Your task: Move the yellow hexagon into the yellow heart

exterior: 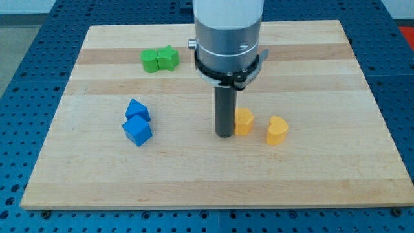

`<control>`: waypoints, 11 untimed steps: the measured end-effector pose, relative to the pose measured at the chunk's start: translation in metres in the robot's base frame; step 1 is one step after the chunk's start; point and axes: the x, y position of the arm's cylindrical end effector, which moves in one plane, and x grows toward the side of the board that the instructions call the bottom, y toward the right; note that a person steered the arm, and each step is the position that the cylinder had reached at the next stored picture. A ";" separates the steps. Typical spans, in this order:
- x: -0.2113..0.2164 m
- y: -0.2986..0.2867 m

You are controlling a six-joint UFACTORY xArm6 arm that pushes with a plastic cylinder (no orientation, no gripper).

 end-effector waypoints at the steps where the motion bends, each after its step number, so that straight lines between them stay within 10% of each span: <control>1: -0.029 0.013; 5: -0.098 0.093; 11: -0.067 0.079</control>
